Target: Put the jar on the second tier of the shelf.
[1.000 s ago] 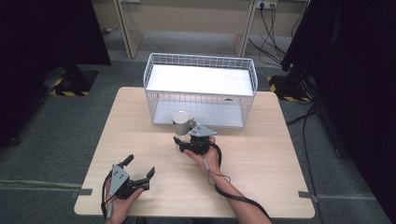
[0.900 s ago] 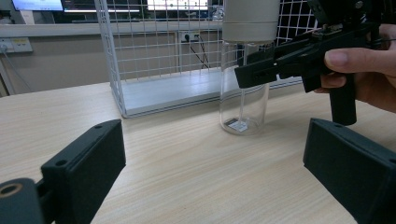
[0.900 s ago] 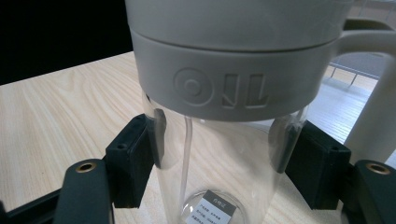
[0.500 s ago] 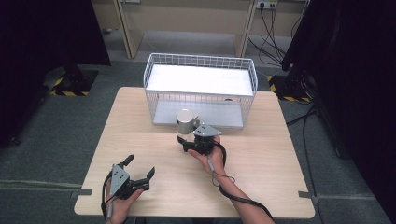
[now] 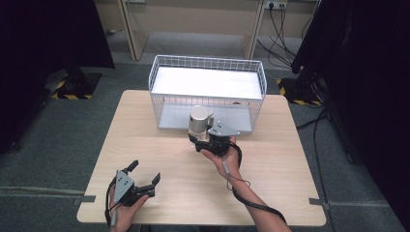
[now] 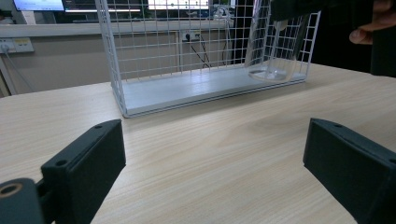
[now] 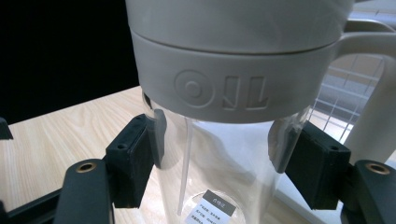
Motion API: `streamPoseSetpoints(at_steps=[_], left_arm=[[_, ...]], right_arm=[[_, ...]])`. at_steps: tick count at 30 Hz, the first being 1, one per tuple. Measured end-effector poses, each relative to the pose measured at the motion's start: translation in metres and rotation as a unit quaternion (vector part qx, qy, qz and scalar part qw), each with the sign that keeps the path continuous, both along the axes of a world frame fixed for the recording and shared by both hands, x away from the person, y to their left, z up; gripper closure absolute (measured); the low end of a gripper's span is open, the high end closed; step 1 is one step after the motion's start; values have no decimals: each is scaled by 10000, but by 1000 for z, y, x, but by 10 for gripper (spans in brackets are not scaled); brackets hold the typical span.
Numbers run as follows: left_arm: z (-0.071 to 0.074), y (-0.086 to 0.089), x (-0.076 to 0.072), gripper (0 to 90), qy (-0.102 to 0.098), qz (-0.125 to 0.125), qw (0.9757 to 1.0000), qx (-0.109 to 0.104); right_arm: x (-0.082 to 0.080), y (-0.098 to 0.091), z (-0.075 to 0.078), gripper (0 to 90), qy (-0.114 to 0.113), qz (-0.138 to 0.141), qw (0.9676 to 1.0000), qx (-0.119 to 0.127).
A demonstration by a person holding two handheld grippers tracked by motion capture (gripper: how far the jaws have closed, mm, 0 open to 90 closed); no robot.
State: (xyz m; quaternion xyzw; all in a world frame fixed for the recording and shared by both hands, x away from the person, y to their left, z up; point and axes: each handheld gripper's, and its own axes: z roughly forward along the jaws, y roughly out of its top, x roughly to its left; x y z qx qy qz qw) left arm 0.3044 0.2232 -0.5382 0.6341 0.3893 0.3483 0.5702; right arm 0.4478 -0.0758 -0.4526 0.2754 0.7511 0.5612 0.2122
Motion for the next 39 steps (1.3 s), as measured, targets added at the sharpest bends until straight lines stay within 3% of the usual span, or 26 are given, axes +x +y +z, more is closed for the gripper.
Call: streamPoseSetpoints(at_steps=[39], left_arm=[[0,0,0,52,4,18,10000,-5]], right_arm=[[13,-20,71,311,-154,-299,9992,220]])
